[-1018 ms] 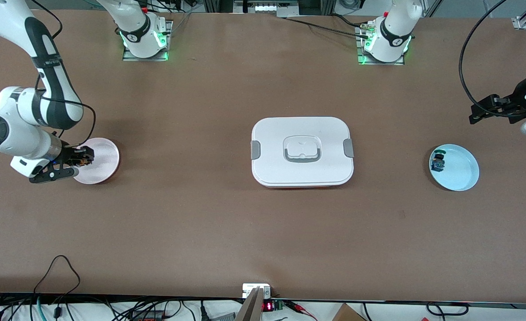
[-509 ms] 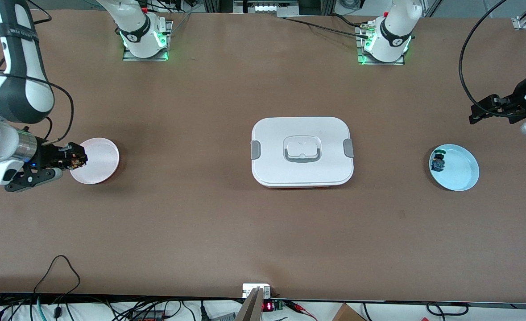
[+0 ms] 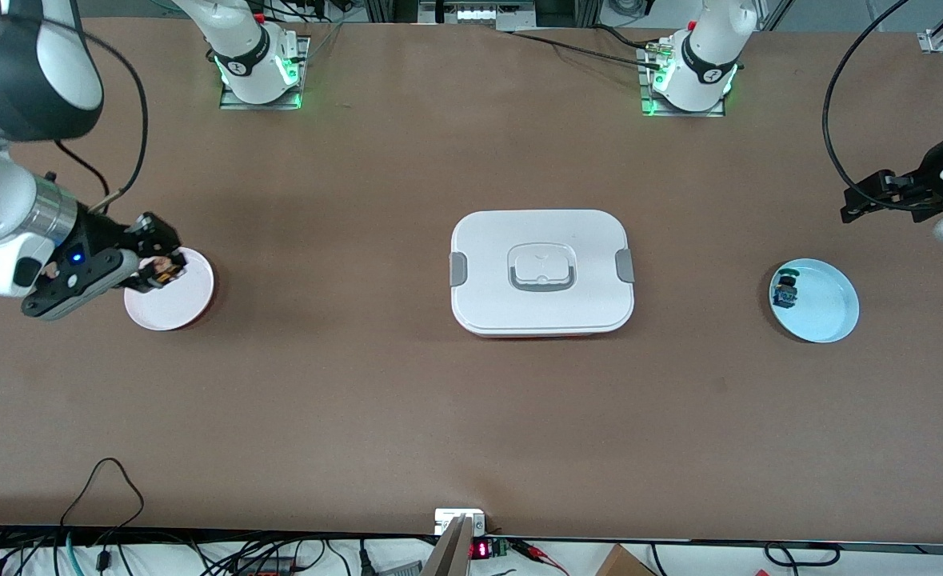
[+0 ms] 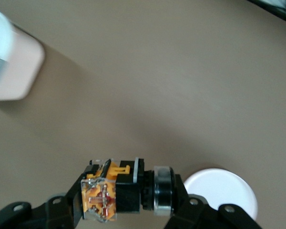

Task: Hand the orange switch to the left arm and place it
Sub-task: 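Lift the orange switch over the box while the left gripper reaches over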

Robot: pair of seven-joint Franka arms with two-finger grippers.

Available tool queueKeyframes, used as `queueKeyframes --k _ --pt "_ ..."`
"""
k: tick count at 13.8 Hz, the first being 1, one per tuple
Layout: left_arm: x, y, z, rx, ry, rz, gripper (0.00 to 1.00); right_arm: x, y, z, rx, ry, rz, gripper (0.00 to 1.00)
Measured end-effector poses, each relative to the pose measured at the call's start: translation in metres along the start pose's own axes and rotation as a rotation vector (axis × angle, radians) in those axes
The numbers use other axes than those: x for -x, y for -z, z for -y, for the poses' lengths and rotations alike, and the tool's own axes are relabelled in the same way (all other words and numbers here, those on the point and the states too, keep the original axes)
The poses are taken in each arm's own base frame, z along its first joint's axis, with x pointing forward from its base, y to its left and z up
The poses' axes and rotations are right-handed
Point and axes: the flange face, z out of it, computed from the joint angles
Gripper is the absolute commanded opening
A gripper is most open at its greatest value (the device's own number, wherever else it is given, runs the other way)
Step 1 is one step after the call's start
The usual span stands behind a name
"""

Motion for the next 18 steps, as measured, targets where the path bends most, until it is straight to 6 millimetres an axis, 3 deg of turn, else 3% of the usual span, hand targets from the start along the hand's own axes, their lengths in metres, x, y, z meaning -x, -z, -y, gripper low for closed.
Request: queueKeyframes --k 4,8,10,13,18 --pt "0.005 -0.002 0.001 0.125 0.012 0.043 1.0 -0.015 0.016 0.044 -0.155 0.168 -0.121 0.01" --pt "0.01 -0.005 -0.002 0.413 0.033 0.12 1.0 -0.028 0.025 0.067 -0.353 0.42 -0.34 0.01" --pt "0.005 -0.022 0.014 0.695 0.082 0.21 1.0 -0.034 0.027 0.078 -0.411 0.496 -0.422 0.0" --pt "-0.015 -0.054 0.034 1.026 0.125 0.299 1.0 -0.046 0.019 0.114 -0.535 0.586 -0.525 0.0" --pt "-0.03 -0.096 0.004 1.398 0.137 0.418 1.0 -0.062 -0.016 0.17 -0.625 0.761 -0.681 0.0"
